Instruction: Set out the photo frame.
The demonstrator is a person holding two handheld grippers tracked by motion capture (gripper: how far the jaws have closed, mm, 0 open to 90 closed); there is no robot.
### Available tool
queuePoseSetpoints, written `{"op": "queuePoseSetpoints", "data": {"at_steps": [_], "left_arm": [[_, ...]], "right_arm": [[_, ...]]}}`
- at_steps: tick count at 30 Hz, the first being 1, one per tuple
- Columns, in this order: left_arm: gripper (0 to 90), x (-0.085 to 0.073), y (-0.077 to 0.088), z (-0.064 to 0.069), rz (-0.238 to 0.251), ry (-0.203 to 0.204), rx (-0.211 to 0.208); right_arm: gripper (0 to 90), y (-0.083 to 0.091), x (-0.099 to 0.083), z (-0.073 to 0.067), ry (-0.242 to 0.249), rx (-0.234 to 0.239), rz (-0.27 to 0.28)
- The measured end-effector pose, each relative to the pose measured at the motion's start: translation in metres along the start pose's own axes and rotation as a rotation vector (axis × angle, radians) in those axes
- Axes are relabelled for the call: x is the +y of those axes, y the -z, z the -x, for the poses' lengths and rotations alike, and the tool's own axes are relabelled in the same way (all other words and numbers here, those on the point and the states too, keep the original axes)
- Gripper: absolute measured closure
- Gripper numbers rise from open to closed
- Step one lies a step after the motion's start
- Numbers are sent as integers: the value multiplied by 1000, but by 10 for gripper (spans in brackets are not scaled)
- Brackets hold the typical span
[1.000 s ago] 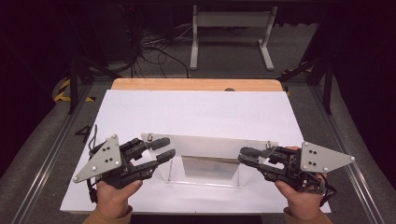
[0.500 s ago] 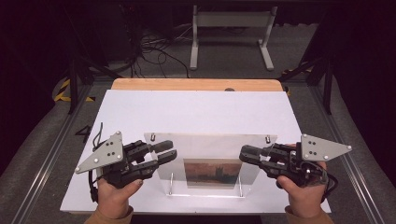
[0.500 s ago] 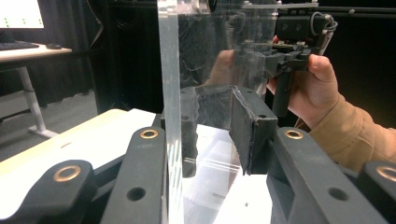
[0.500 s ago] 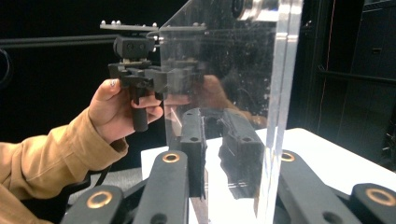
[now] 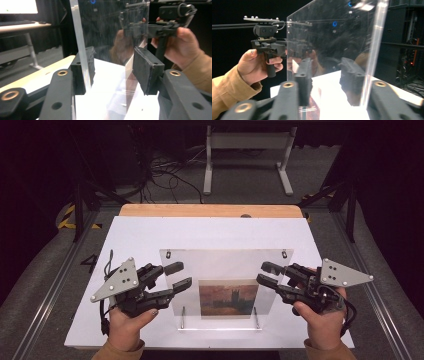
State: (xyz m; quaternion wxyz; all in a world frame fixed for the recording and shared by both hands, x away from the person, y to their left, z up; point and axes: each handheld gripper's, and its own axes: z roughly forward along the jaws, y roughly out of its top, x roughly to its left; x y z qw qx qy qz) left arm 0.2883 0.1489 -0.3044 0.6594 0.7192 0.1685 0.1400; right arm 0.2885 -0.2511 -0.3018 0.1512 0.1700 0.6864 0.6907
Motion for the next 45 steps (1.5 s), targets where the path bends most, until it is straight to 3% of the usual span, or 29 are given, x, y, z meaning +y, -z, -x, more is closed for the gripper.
{"op": "queuePoseSetpoints", "data": {"at_steps": [4, 7, 13, 18, 25, 30, 34, 36, 37, 38, 42, 45], "left_arm": [[485, -8, -3, -9, -14, 31, 9], [472, -10, -5, -11, -20, 30, 18], [436, -14, -7, -14, -32, 35, 31], [272, -15, -4, -16, -60, 40, 66], [185, -16, 22, -20, -91, 7, 129], [174, -22, 41, -28, -118, 20, 191], [170, -28, 52, -34, -137, 29, 236], [167, -33, 57, -40, -163, 19, 280], [166, -33, 57, -40, -163, 19, 280], [165, -38, 62, -47, -179, 27, 308], [160, -50, 68, -63, -186, 61, 323], [154, -60, 70, -73, -226, 65, 352]], "right_arm": [[521, -3, -3, 3, 3, -27, -11], [470, -4, -5, 5, 16, -61, -19], [405, -5, -7, 7, 4, -84, -19], [302, -1, -6, 7, 9, -116, -33], [263, 17, 1, 6, 37, -161, -67], [247, 34, 5, 13, 38, -210, -77], [231, 49, 4, 22, 35, -279, -111], [222, 56, 3, 26, 32, -310, -128], [217, 59, 2, 29, 32, -326, -138], [211, 63, 0, 32, 26, -348, -153], [196, 71, -7, 42, 18, -412, -207], [188, 77, -14, 51, -5, -436, -220]]}}
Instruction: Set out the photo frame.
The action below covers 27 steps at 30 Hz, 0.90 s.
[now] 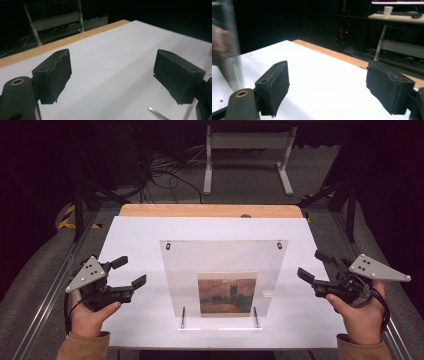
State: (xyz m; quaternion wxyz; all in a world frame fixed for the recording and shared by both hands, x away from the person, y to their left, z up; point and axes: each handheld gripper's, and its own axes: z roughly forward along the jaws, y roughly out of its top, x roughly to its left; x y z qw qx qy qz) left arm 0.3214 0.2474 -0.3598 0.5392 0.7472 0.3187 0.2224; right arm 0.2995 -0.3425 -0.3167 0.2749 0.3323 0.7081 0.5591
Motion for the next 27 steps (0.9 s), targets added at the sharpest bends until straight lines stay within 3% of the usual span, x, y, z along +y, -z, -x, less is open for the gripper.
{"op": "queuePoseSetpoints", "data": {"at_steps": [7, 11, 15, 19, 27], "left_arm": [[149, -20, -5, -18, -57, 25, 53], [152, -37, -9, -29, -89, 56, 93], [154, -52, -14, -35, -123, 47, 120], [157, -71, -18, -42, -117, 80, 97], [168, -95, -17, -51, -103, 153, 102]], "right_arm": [[171, -6, -22, 21, -23, -64, -70], [169, -12, -35, 29, -29, -82, -107], [168, -21, -49, 32, -31, -76, -139], [185, -34, -67, 33, -2, -81, -160], [194, -55, -104, 27, -15, -67, -166]]}}
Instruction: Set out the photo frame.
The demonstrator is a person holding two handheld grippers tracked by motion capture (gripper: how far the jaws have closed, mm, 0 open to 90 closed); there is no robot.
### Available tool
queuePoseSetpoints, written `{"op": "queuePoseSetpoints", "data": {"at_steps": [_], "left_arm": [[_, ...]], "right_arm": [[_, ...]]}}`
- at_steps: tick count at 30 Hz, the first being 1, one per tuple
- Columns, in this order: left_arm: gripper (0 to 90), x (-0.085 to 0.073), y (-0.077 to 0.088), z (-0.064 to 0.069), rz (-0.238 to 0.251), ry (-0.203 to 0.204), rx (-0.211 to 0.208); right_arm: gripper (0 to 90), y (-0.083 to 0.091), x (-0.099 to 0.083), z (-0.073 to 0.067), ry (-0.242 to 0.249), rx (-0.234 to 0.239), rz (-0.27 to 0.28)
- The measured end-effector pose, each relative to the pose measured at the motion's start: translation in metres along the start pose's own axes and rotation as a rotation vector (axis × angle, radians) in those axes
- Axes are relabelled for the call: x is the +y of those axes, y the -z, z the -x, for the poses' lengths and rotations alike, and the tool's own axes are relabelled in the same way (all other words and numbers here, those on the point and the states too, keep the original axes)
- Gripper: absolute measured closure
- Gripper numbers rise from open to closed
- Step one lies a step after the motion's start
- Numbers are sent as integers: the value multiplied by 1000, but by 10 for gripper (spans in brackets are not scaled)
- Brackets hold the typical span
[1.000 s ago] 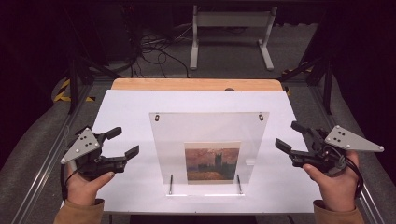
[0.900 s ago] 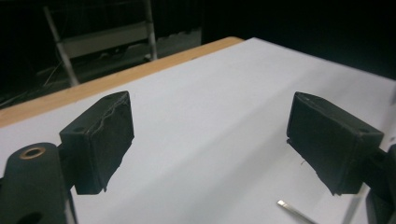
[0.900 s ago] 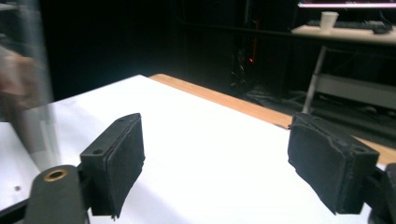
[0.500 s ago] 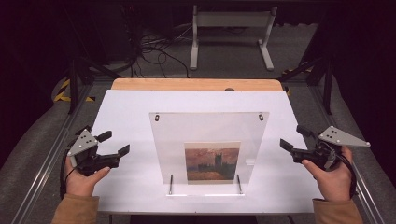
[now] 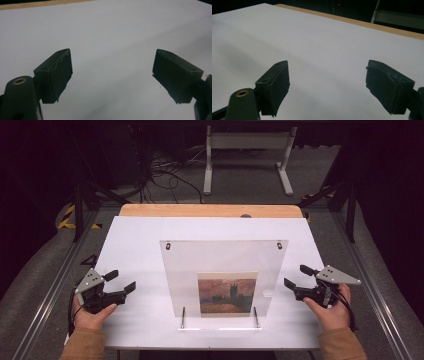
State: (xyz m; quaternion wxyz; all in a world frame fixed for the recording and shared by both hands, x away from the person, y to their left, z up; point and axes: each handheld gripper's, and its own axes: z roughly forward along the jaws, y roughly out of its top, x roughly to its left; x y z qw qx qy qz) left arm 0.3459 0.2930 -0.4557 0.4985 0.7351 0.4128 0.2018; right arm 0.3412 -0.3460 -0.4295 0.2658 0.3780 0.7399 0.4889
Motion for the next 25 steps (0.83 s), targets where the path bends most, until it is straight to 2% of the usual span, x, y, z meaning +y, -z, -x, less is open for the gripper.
{"op": "queuePoseSetpoints", "data": {"at_steps": [1, 3, 4, 6, 10, 12, 23, 25], "left_arm": [[169, -2, 0, 0, -7, 4, -3], [169, -5, 0, 2, -40, -15, 7], [169, -5, 0, 2, -40, -15, 7], [169, -7, -2, 4, -59, -20, -1], [167, -9, -9, 8, -106, -42, -3], [168, -9, -9, 8, -108, -47, 4], [164, -9, -10, 7, -127, -39, 1], [165, -9, -11, 9, -129, -41, 18]], "right_arm": [[193, -3, -4, -1, -7, 5, -1], [188, -7, -10, -3, -23, 9, -15], [188, -7, -10, -3, -23, 9, -15], [177, -10, -15, -4, -17, -9, -50], [164, -11, -18, -6, -20, -23, -73], [157, -12, -20, -6, -23, -26, -90], [149, -14, -19, -8, -6, -37, -100], [153, -13, -19, -8, -2, -39, -99]]}}
